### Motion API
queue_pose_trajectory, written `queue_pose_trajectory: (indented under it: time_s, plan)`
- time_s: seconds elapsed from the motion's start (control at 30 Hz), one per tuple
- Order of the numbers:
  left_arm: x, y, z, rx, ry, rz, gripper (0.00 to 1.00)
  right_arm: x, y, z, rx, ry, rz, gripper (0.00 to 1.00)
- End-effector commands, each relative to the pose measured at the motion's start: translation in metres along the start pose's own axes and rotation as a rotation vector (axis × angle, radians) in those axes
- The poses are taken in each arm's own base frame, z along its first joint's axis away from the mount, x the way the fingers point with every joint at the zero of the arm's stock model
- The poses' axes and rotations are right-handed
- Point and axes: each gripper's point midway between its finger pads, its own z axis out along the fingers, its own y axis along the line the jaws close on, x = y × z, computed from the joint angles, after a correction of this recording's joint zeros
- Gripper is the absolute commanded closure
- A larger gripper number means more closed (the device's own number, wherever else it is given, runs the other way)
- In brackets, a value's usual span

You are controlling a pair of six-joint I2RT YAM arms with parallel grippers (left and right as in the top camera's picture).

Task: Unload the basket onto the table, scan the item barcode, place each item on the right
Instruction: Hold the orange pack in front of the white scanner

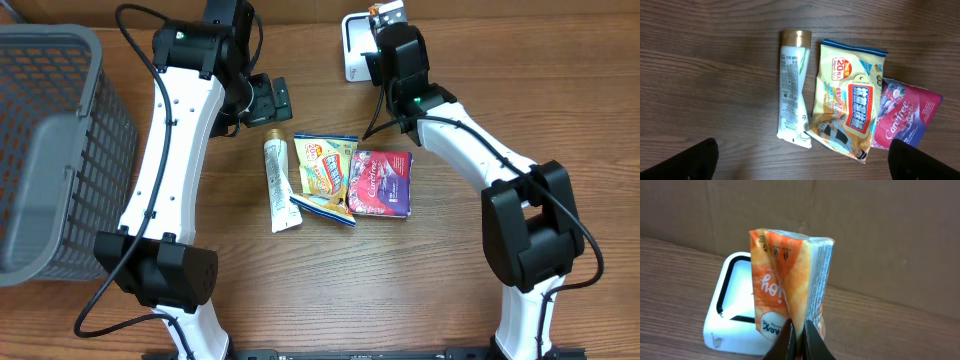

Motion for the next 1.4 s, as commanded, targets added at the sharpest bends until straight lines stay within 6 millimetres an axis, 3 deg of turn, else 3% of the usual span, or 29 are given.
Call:
queue_pose_trajectory:
  time_s: [0.0, 0.13, 0.47, 0.63, 0.83, 1.0, 1.17, 1.37]
  plan:
    - [0.001, -0.003, 0.0, 0.005, -0.001, -0.003, 0.0, -0.009, 0.01, 0.003, -0.034, -0.038, -0.075, 0.96]
    - [0.0, -0.003, 0.0, 0.006, -0.004, -0.003, 0.0, -0.006, 0.032, 0.011, -0.128, -0.083, -0.243, 0.96]
    - [0.0, -0.003, 0.0, 0.006, -0.004, -0.003, 0.0, 0.011, 0.041, 0.029, -0.107, -0.115, -0.647, 0.96]
    - [0.0, -0.003, 0.0, 0.006, -0.004, -0.003, 0.0, 0.024, 0.044, 0.036, -0.114, -0.095, -0.666, 0.96]
    - [0.0, -0.003, 0.0, 0.006, -0.004, -0.003, 0.0, 0.006, 0.026, 0.036, -0.003, -0.13, -0.596, 0.96]
    - [0.0, -0.003, 0.0, 0.006, -0.004, -0.003, 0.0, -0.004, -0.015, 0.036, 0.182, -0.118, -0.426, 0.96]
    - [0.0, -0.003, 0.0, 0.006, -0.004, -0.003, 0.0, -0.009, -0.093, 0.023, 0.454, -0.091, -0.141, 0.96]
    - [0.0, -0.003, 0.0, 0.006, -0.004, -0.003, 0.0, -0.001, -0.179, 0.002, 0.558, -0.02, 0.077, 0.96]
